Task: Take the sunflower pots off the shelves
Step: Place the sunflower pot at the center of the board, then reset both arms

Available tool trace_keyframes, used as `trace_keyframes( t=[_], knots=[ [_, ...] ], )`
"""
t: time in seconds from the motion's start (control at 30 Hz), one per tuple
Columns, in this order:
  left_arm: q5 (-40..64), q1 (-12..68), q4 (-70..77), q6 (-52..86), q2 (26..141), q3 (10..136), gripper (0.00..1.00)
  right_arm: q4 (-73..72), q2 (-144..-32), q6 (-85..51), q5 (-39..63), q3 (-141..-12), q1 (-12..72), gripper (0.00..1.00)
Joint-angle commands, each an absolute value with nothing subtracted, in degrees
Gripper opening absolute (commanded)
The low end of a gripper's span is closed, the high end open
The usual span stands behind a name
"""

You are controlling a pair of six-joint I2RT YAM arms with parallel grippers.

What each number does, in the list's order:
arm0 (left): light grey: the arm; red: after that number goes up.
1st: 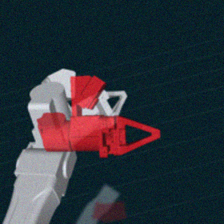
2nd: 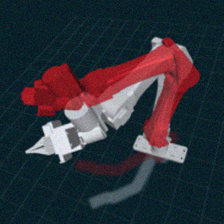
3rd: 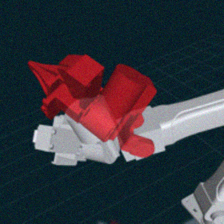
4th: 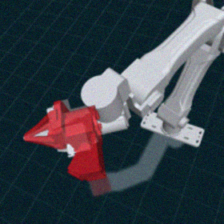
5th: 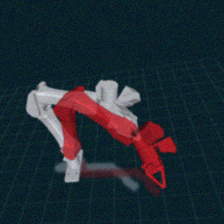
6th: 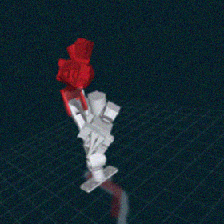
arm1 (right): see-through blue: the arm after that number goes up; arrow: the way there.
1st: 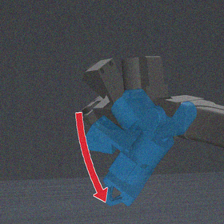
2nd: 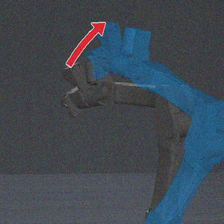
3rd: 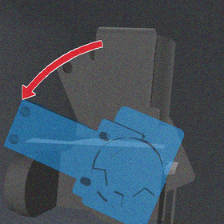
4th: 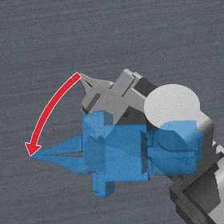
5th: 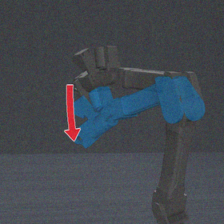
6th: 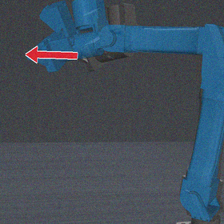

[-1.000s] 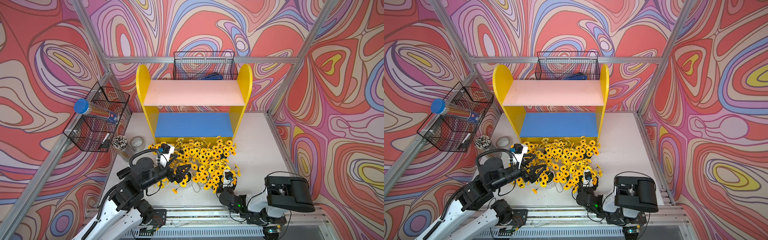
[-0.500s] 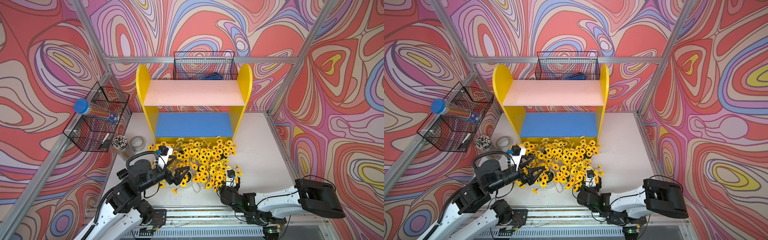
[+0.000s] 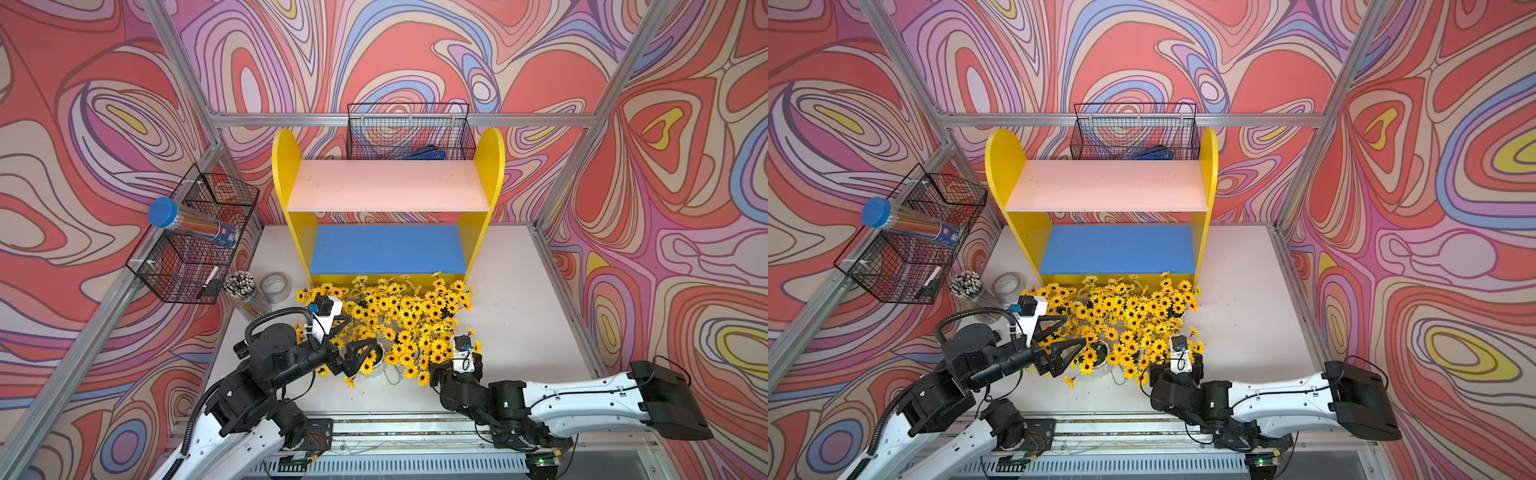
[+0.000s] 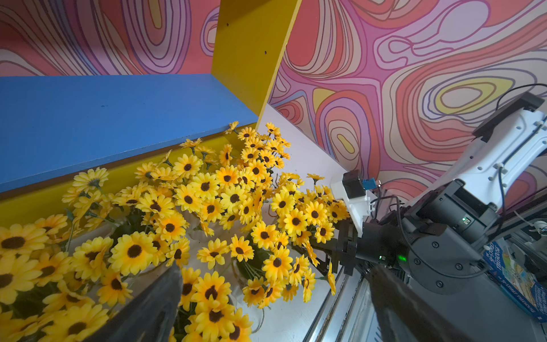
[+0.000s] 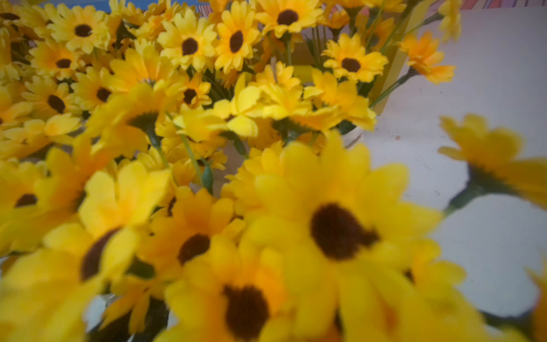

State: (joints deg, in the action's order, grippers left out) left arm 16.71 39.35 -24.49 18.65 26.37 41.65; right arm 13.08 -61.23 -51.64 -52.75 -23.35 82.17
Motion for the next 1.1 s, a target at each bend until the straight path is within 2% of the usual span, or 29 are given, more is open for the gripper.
trace_keyframes(
  t=[0.0, 0.27, 0.6, 0.9, 1.07],
  knots=[
    [17.76, 39.55, -26.01, 18.53, 25.29, 43.66, 1.00, 23.78, -61.39, -56.12, -54.60, -27.31, 85.85, 0.98],
    [17.31, 39.55, -27.26, 18.31, 24.60, 44.59, 1.00, 35.71, -57.01, -56.52, -60.60, -33.74, 87.80, 0.98],
    [12.92, 39.55, -31.29, 16.03, 25.70, 48.95, 1.00, 32.25, -52.11, -42.07, -62.40, -40.55, 88.42, 0.98],
    [-5.87, 39.55, -41.16, 17.78, 28.64, 56.69, 1.00, 21.78, -47.52, -21.55, -67.37, -46.10, 88.42, 0.98],
    [-18.86, 39.55, -47.00, 19.18, 34.61, 61.74, 1.00, 16.18, -51.28, -8.59, -71.30, -50.12, 88.41, 0.98]
  ],
)
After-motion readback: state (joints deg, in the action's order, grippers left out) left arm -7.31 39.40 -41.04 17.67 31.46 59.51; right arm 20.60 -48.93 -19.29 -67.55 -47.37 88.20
